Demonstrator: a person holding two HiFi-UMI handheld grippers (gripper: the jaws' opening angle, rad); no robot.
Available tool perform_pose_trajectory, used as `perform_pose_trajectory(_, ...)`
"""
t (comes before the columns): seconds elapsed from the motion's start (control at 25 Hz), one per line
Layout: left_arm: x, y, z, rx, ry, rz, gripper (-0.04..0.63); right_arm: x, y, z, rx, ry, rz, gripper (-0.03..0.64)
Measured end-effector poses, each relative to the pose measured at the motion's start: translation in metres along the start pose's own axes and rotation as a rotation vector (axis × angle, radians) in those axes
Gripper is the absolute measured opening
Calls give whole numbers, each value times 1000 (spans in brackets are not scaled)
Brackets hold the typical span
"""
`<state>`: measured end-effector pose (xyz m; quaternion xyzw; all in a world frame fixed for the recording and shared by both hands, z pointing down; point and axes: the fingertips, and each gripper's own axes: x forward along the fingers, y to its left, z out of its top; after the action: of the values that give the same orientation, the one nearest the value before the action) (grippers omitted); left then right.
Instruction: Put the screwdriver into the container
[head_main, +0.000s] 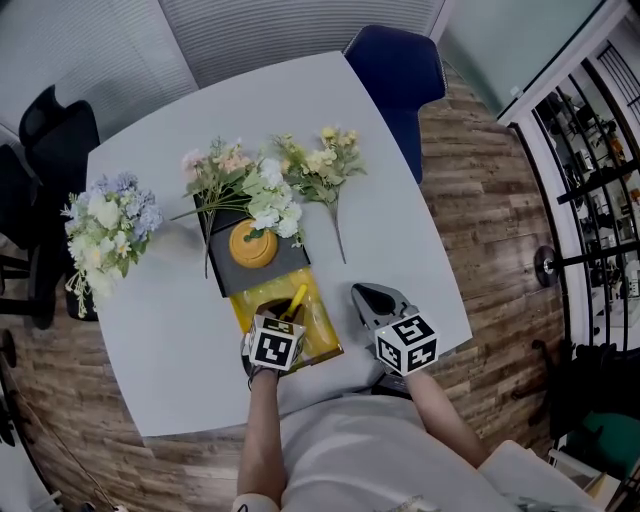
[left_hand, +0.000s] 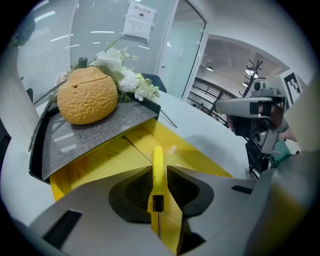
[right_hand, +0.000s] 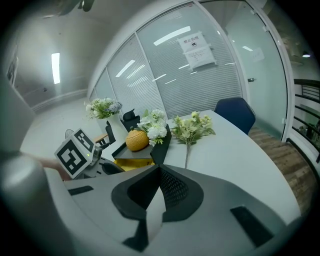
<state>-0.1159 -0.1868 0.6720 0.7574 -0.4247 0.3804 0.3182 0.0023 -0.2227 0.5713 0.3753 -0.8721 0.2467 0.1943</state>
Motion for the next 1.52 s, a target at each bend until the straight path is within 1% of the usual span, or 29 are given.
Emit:
perform_pose_trajectory(0.24, -18, -1, 10, -22, -55, 9, 91, -9, 9, 5, -15, -20, 6, 15)
perform_pose_trajectory(0.6, -52, -5, 27, -28, -161, 30, 84, -26, 21, 16, -35, -71, 5, 15)
perform_pose_trajectory(0.8, -74, -5, 29, -31, -214, 55, 77, -35, 33, 22, -49, -99, 16, 15)
perform_pose_trajectory(1.28, -127, -9, 40, -57, -365, 90, 52, -52, 66, 40, -98, -160, 54, 15)
perform_pose_trajectory(1.52, -153, -11, 46, -87, -465, 89, 20, -60, 77, 47, -120, -185, 62, 15)
